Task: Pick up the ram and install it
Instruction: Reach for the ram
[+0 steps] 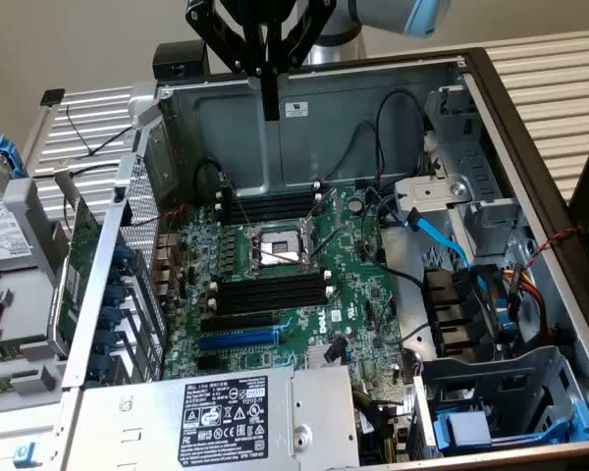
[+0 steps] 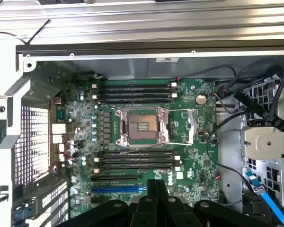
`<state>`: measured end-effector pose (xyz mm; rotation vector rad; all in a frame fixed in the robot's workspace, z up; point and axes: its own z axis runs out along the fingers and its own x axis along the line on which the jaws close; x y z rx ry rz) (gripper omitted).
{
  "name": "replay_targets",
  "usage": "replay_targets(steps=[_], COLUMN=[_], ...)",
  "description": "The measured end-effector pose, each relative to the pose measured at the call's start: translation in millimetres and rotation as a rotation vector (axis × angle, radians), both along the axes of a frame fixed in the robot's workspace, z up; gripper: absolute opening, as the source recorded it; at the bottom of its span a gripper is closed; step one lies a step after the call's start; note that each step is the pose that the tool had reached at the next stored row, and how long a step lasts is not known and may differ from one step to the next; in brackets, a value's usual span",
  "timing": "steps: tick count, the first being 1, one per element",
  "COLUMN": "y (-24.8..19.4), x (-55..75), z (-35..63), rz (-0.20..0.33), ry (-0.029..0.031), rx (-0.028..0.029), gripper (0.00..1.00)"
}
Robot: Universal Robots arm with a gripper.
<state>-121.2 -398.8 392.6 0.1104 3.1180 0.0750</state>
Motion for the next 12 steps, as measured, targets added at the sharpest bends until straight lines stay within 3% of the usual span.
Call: replay_targets(steps=[12], y=[0.0], x=[0.0], z=[0.0], rz=[0.0], ry=[0.0], rx=[0.0001], gripper=[0.11])
